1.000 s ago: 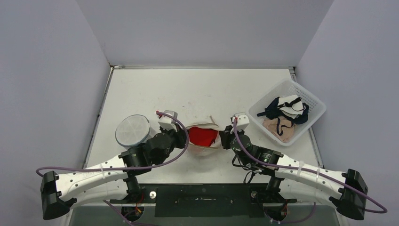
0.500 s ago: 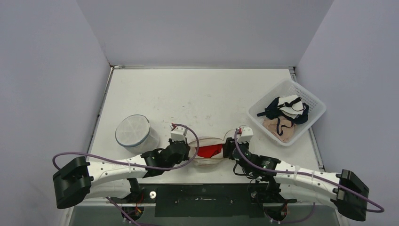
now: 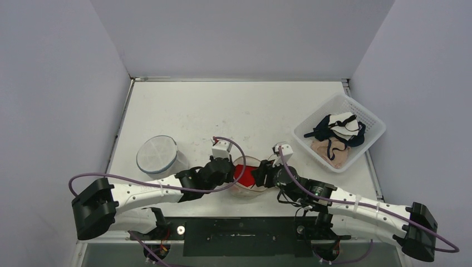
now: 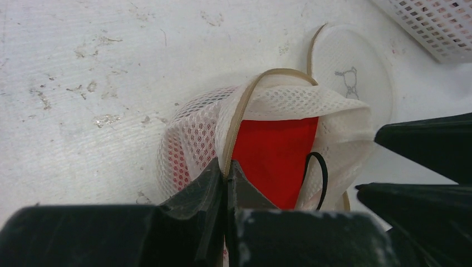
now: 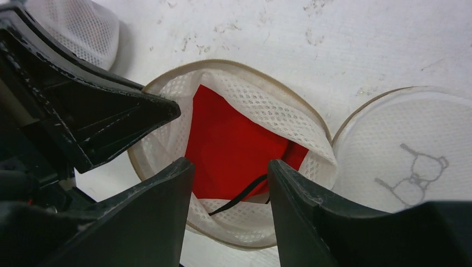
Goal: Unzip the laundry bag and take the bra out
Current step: Adjust the laundry bag at the center of the board, then pick up the bra from the laundry bag.
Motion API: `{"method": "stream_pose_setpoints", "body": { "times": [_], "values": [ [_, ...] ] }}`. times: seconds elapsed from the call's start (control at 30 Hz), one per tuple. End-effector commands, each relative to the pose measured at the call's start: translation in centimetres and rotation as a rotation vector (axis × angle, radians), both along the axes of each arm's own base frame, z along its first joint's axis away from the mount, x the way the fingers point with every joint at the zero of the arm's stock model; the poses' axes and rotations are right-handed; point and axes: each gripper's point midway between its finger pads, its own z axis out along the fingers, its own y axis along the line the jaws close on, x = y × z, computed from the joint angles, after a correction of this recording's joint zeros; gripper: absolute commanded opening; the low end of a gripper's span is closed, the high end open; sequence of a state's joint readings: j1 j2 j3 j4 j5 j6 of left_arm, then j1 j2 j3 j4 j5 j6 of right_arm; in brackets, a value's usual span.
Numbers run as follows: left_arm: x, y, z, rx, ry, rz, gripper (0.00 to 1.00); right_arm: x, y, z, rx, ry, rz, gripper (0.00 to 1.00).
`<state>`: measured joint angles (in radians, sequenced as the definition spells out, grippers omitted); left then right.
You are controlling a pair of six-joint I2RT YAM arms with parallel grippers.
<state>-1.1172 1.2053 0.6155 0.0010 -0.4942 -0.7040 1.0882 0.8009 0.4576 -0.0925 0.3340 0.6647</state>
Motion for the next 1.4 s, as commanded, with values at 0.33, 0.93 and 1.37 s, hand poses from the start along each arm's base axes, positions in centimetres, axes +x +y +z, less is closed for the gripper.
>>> {"method": "stream_pose_setpoints", "body": {
  "times": [0.33, 0.93, 1.37],
  "values": [
    [0.2, -2.2, -1.0, -0.006, 0.059, -0.017, 0.00, 1.4, -0.2, -5.1, 0.014, 0.071, -0.082, 0.61],
    [0.0, -3.0, -3.1, -0.001, 0.116, -0.032, 0.00, 1.3, -1.7, -2.5, 0.127, 0.026, -0.080, 0.72],
    [-0.3, -3.3, -3.3, -0.024, 0.135, -0.034, 0.00, 1.6, 0.7, -3.8, 0.122, 0.087, -0.035, 0.73]
  ]
}}
